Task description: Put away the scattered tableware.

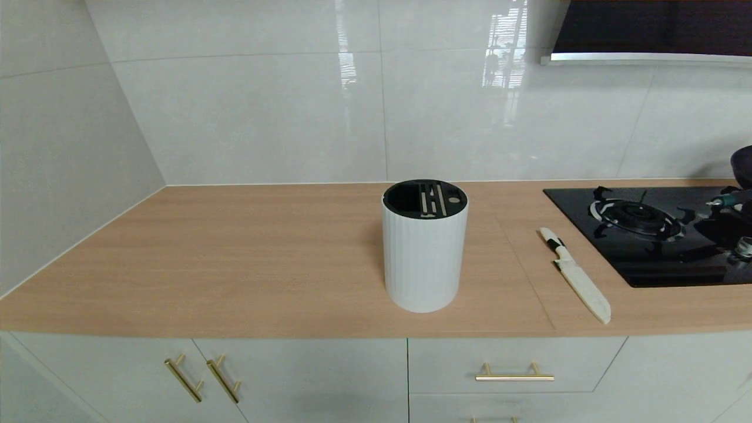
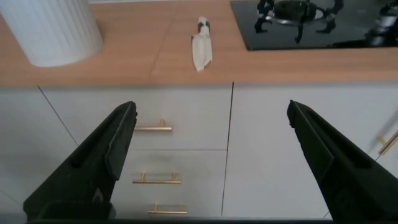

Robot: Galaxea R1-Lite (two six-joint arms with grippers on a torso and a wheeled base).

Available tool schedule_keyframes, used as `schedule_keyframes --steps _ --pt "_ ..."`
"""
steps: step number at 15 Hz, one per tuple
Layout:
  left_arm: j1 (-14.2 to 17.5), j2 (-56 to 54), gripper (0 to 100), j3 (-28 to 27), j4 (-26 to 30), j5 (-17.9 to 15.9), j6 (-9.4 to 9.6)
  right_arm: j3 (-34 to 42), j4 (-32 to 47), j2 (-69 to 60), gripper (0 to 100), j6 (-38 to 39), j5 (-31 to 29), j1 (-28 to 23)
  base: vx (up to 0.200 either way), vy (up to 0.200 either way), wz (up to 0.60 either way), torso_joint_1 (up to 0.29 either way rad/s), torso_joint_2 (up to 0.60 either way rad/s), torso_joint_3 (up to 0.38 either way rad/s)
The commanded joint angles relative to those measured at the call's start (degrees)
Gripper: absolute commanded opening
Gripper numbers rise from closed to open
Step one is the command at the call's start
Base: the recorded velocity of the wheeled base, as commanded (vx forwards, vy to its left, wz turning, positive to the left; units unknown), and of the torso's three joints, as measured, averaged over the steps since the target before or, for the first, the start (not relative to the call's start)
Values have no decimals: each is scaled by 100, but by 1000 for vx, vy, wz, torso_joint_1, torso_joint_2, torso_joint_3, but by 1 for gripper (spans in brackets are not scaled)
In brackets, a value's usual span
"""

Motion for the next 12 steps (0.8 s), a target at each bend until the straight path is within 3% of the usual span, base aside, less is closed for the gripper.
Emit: schedule_keyframes --steps 1,8,12 --pt "1 9 100 1 0 2 -2 0 1 5 100 0 4 4 0 0 0 237 -559 -310" --pt "1 9 100 1 0 2 7 0 -8 5 100 0 4 4 0 0 0 258 -574 -318" --pt "1 9 100 1 0 2 -2 0 1 5 100 -18 4 4 0 0 0 135 -290 -153"
